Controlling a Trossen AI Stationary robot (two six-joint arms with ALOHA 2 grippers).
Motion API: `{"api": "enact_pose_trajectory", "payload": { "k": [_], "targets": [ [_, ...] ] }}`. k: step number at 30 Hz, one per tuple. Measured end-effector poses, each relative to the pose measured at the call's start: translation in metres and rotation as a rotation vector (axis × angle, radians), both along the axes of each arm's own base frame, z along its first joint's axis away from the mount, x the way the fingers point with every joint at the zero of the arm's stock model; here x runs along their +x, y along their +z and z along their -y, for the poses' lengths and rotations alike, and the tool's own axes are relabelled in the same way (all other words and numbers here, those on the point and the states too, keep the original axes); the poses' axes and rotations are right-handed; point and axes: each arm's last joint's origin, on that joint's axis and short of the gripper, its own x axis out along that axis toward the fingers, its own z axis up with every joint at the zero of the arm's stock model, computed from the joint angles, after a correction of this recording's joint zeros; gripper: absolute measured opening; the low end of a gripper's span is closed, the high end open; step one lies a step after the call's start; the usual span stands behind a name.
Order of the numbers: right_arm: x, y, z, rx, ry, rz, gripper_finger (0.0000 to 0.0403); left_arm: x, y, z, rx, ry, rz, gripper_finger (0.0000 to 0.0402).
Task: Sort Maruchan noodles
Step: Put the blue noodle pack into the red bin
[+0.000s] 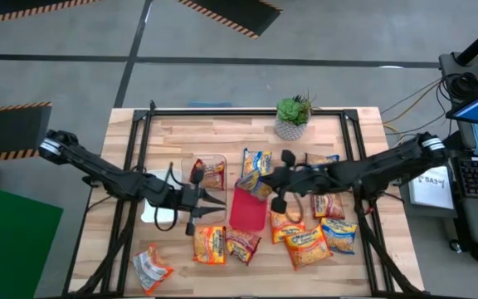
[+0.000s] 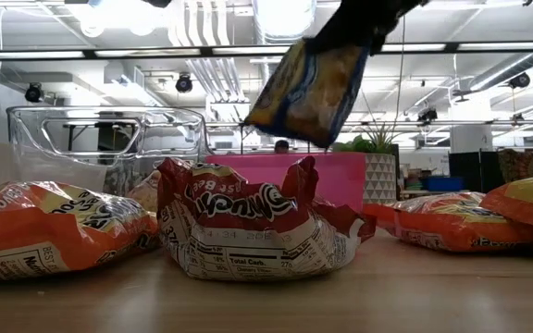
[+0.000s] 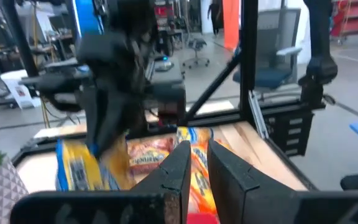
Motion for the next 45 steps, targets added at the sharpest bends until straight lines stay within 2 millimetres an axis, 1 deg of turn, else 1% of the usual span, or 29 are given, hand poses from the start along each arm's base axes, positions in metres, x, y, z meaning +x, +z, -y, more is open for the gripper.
{"api": "enact_pose_trajectory", "payload": {
  "k": [3,5,8,11,14,19,21,23,31,34,41,45],
  "targets": [
    [0.015,-0.003,0.002,-0.101,0.033,-0.149,0.0008,-0.007,0.007,-0.003,-0.016,0.002,0.029,0.0036],
    [0.023,-0.003,0.002,-0.161,0.062,-0.244,0.0008,-0.011,0.009,-0.004,-0.023,-0.001,0.034,0.0036],
    [0.034,0.003,0.001,-0.221,0.098,-0.332,0.0008,-0.014,0.008,-0.005,-0.028,-0.002,0.035,0.0036],
    [0.045,0.005,-0.001,-0.242,0.112,-0.365,0.0008,-0.013,0.007,-0.005,-0.025,-0.002,0.026,0.0036],
    [0.055,-0.002,-0.003,-0.274,0.141,-0.416,0.0008,-0.013,0.005,-0.004,-0.021,-0.002,0.014,0.0036],
    [0.065,-0.019,-0.004,-0.331,0.177,-0.502,0.0008,-0.013,0.004,-0.003,-0.029,-0.005,0.010,0.0036],
    [0.066,-0.023,-0.004,-0.343,0.184,-0.536,0.0008,-0.013,0.004,-0.003,-0.028,-0.005,0.007,0.0036],
    [0.067,-0.021,-0.004,-0.345,0.185,-0.544,0.0008,-0.013,0.004,-0.003,-0.027,-0.006,0.004,0.0036],
    [0.060,0.010,-0.003,-0.345,0.181,-0.507,0.0008,-0.011,0.002,-0.003,-0.025,-0.008,-0.002,0.0036],
    [0.058,0.015,-0.002,-0.334,0.172,-0.489,0.0008,-0.009,0.000,-0.002,-0.021,-0.007,-0.012,0.0036],
    [0.058,0.015,-0.002,-0.220,0.075,-0.447,0.0008,-0.004,-0.010,0.000,-0.015,0.001,-0.056,0.0036],
    [0.048,0.015,-0.003,-0.159,0.034,-0.450,0.0008,0.001,-0.016,0.000,-0.034,0.013,-0.087,0.0036]
  ]
}}
